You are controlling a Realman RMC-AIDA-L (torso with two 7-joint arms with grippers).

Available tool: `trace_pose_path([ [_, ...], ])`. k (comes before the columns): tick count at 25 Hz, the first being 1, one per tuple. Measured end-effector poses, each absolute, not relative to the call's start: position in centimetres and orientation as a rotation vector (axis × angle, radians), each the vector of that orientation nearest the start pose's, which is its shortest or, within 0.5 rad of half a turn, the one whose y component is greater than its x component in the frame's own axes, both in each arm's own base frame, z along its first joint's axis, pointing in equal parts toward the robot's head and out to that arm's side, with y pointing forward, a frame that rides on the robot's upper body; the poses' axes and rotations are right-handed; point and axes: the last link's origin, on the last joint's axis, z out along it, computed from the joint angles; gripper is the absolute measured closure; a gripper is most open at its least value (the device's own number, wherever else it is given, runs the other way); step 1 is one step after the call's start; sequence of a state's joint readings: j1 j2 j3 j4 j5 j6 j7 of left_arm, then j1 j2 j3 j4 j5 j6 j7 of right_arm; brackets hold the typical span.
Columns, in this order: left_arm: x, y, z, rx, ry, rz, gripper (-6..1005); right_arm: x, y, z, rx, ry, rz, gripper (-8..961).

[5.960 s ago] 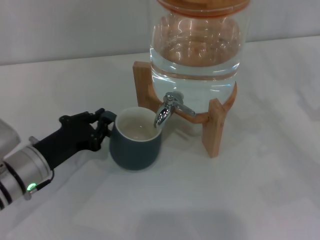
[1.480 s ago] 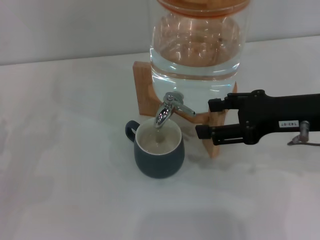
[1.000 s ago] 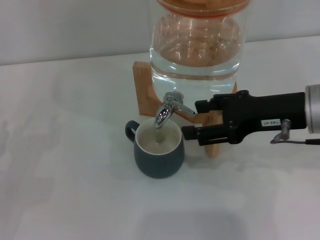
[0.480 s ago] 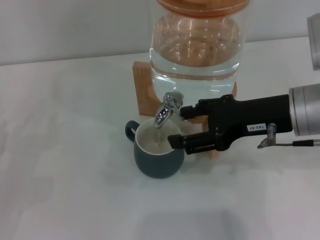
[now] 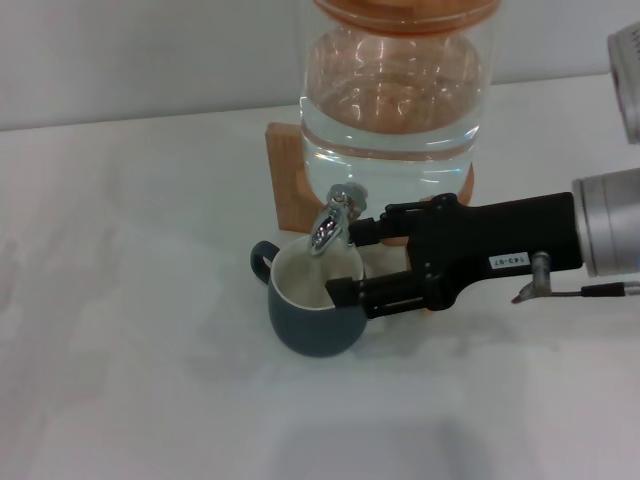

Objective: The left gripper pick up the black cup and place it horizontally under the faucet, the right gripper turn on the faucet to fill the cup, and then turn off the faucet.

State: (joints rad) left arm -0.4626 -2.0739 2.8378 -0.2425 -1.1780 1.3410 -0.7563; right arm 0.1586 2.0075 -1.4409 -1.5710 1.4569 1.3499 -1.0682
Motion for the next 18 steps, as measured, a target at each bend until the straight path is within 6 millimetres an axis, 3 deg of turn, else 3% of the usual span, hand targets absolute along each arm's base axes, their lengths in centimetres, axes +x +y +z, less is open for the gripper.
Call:
trace_pose_path([
  [7,-36.1,31.5,3.7,-1.674,-0.713,-0.862,443,15.1,27.2,3.6,-2.868,0.548,0.683,158],
  [18,-36.0,31.7,3.7,-1.676,-0.708,-0.864,443,12.5,26.8,-0.2,-2.941,0.459,0.694,158],
])
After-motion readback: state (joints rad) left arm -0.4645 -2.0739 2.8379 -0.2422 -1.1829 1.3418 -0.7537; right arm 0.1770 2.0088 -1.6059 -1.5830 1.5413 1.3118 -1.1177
